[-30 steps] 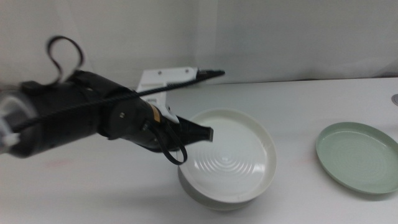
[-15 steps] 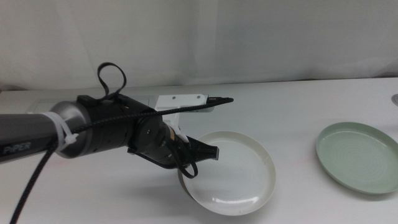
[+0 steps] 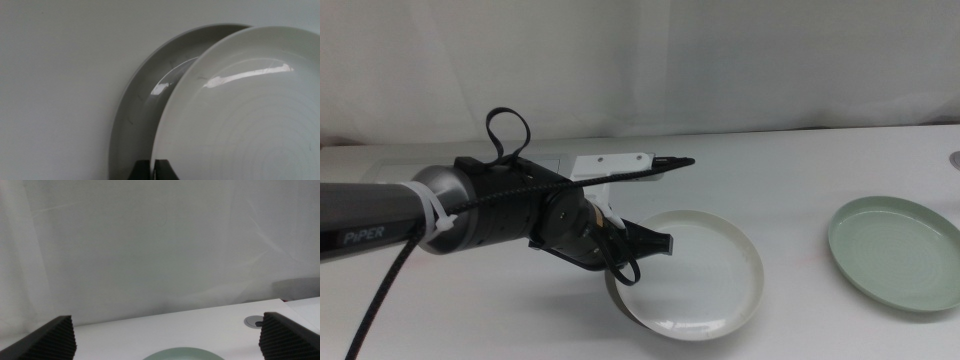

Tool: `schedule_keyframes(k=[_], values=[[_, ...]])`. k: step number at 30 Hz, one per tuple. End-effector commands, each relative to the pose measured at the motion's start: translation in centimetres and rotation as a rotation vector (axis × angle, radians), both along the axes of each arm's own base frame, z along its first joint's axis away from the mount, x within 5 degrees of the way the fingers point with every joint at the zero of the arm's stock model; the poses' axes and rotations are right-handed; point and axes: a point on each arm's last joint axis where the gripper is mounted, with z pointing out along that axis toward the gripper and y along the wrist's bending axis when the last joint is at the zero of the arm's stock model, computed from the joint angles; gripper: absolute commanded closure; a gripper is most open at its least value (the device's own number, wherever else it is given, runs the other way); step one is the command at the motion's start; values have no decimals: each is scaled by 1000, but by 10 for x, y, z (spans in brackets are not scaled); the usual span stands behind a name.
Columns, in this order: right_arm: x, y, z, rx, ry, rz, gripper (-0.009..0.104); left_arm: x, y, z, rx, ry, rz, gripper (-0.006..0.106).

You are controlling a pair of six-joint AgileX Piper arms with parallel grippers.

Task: Stack the three bowls on top of each other.

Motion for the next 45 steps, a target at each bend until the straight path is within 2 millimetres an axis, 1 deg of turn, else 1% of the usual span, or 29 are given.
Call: schedule_keyframes(k=[1, 5, 7, 8, 12, 18, 21, 26, 31, 34, 37, 38, 40, 42, 45], values=[[1, 0, -13, -11, 28, -5, -8, 5, 7, 1, -11, -9, 32, 103], [1, 0, -13, -11, 28, -5, -8, 10, 16, 1, -7, -2, 60, 103], [1, 0, -13, -11, 28, -5, -8, 10, 16, 1, -6, -3, 59, 103], [1, 0, -13, -11, 28, -5, -8, 8, 17, 12, -25, -20, 59, 103], [1, 0, -13, -12, 29, -5, -8, 7, 18, 34, -63, -89, 55, 103], [1, 0, -13, -12, 29, -5, -8, -2, 22, 69, -112, -166, 55, 103], [1, 0, -13, -12, 29, -5, -8, -3, 24, 75, -117, -184, 52, 103], [1, 0, -13, -12, 29, -5, -8, -2, 26, 68, -62, -170, 49, 103], [1, 0, -13, -12, 29, -5, -8, -1, 28, 67, -44, -176, 61, 103], [1, 0, -13, -12, 29, -5, -8, 0, 27, 63, -40, -168, 61, 103], [1, 0, -13, -12, 29, -5, -8, 5, 25, 45, -15, -129, 59, 103], [1, 0, -13, -12, 29, -5, -8, 7, 23, 33, 4, -99, 58, 103], [1, 0, -13, -12, 29, -5, -8, 9, 22, 21, 18, -75, 57, 103], [1, 0, -13, -12, 29, -5, -8, 11, 21, 14, 19, -61, 66, 103], [1, 0, -13, -12, 29, -5, -8, 13, 19, 8, 18, -60, 65, 103]])
